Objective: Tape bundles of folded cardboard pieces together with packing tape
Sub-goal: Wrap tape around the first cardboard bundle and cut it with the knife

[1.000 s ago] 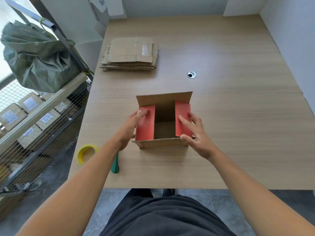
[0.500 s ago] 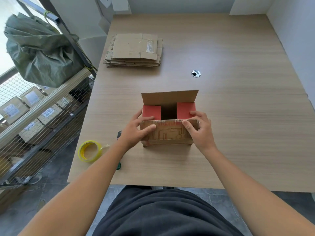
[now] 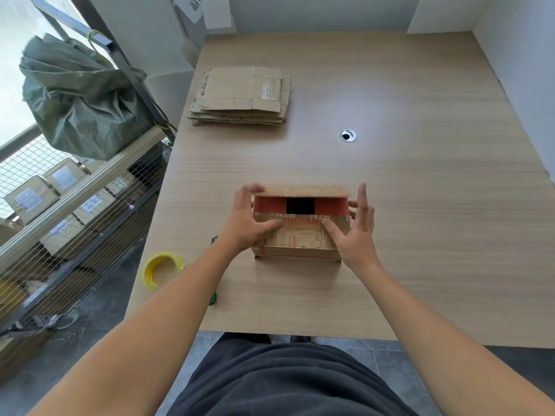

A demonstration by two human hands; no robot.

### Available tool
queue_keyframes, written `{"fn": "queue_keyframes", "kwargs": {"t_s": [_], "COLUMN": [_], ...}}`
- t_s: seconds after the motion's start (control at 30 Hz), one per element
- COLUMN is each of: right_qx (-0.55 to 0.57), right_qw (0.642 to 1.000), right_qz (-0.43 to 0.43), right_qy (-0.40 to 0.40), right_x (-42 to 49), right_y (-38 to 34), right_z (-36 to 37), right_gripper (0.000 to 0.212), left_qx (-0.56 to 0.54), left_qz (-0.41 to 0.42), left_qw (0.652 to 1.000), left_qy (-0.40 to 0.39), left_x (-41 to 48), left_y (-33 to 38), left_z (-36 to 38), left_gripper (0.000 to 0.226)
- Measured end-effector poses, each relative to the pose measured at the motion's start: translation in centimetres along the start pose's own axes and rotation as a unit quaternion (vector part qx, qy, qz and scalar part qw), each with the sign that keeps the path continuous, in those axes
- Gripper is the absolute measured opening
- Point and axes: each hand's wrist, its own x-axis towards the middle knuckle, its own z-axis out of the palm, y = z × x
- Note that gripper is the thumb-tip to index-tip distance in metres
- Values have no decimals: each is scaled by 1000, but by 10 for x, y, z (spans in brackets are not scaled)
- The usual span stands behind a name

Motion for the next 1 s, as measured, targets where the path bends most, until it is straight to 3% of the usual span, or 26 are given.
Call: {"fn": "queue_keyframes", "kwargs": {"t_s": [0.1,0.2,0.27,0.33,0.43,0.5,0.6,0.7,0.8,0.87,1.0], "right_qx": [-35,-34,1,66,152,193,253,248,246,190,28], "right_qw": [999,999,1000,996,982,968,942,943,943,954,956], "right_qz": [-1,0,16,53,106,158,209,198,191,193,257], "right_qy": [-12,0,12,28,30,7,-74,-100,-113,-128,-139], "right_x": [1,-2,-4,-6,-9,-11,-11,-5,-1,-4,-33], "right_y": [2,1,0,-1,-1,1,4,6,0,-2,18], "right_z": [0,1,3,6,8,11,8,-8,-2,18,42], "right_gripper": [60,43,27,11,38,57,68,50,42,46,55], "left_qx": [48,34,2,-69,-210,-258,-267,-271,-248,-216,-139], "left_qz": [15,12,-22,-63,-168,-234,-242,-249,-264,-273,-290], "left_qw": [999,996,993,989,960,937,933,929,932,937,947], "left_qy": [20,78,115,112,72,37,-6,-41,-4,25,6], "left_x": [-6,-10,-11,-13,-18,-19,-16,-13,-19,-26,-41], "left_y": [-12,-15,-15,-16,-26,-35,-40,-31,-35,-50,-67], "left_z": [5,17,24,27,26,25,27,38,36,25,19], "left_gripper": [43,20,17,31,84,102,82,67,67,62,44]}}
